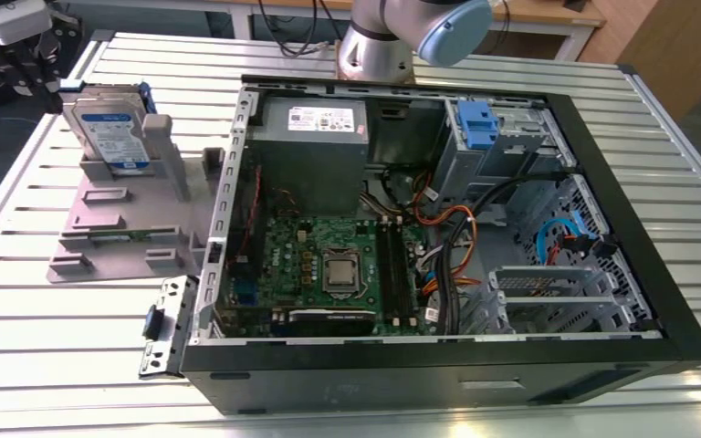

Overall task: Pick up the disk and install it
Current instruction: 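Pick up the disk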

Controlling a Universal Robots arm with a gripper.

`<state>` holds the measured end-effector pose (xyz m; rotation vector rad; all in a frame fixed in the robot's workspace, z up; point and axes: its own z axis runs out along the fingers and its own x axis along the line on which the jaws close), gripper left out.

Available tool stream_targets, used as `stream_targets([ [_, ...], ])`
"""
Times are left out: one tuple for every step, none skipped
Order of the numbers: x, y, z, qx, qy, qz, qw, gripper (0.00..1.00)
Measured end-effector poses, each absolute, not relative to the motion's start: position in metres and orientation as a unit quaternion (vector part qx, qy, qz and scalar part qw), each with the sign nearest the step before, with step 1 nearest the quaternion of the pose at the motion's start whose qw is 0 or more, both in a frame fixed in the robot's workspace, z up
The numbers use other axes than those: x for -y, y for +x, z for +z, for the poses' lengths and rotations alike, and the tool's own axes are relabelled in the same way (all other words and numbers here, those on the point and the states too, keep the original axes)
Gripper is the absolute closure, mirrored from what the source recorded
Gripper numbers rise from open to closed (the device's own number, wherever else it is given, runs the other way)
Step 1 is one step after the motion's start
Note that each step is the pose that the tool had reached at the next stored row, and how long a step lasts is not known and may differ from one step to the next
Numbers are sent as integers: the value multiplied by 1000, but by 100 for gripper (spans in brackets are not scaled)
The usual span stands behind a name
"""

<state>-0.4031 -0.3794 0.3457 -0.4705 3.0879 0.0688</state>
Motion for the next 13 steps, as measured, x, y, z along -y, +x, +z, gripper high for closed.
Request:
stream_targets([
  [379, -403, 346, -988, -152, 22, 9, 90],
  [379, -403, 346, -988, -154, 22, 9, 90],
  [379, -403, 346, -987, -156, 22, 9, 90],
  [379, -403, 346, -987, -158, 22, 8, 90],
  [379, -403, 346, -987, -160, 22, 8, 90],
  [379, -403, 346, -987, -162, 22, 8, 90],
  [379, -403, 346, -986, -164, 22, 8, 90],
  [379, -403, 346, -986, -165, 22, 8, 90],
  [379, -403, 346, -986, -167, 22, 8, 90],
  [379, -403, 346, -985, -169, 22, 8, 90],
  [379, -403, 346, -985, -171, 22, 8, 90],
  [379, -403, 346, -985, -173, 22, 8, 90],
  [379, -403, 346, -984, -175, 22, 8, 90],
])
